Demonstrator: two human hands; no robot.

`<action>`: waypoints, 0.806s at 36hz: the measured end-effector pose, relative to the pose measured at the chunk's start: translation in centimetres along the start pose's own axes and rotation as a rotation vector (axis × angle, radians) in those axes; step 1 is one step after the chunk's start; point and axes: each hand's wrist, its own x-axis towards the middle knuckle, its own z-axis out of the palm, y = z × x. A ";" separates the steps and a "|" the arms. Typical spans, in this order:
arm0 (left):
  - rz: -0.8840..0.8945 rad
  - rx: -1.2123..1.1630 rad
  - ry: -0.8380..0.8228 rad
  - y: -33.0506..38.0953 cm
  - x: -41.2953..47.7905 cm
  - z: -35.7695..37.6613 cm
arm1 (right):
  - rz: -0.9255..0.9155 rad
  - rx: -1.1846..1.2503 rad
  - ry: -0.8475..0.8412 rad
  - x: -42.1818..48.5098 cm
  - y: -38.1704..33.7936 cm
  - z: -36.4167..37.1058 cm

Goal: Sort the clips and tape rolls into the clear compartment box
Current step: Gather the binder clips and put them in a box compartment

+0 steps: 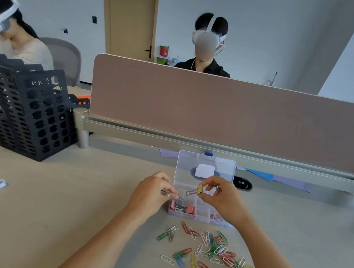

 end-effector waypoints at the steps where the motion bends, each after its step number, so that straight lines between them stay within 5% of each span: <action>1: 0.006 0.017 -0.002 -0.2 0.0 -0.1 | 0.005 -0.007 -0.001 0.1 0.1 0.1; 10: 0.037 0.210 -0.008 -0.4 -0.1 -0.5 | 0.047 -0.015 -0.046 0.4 -0.4 1.4; 18: -0.070 -0.167 -0.049 0.8 0.2 -0.9 | 0.081 -0.090 -0.110 0.3 -0.5 1.6; 29: 0.001 -0.076 -0.197 0.8 0.3 0.6 | -0.044 -0.213 -0.156 0.0 -0.9 0.7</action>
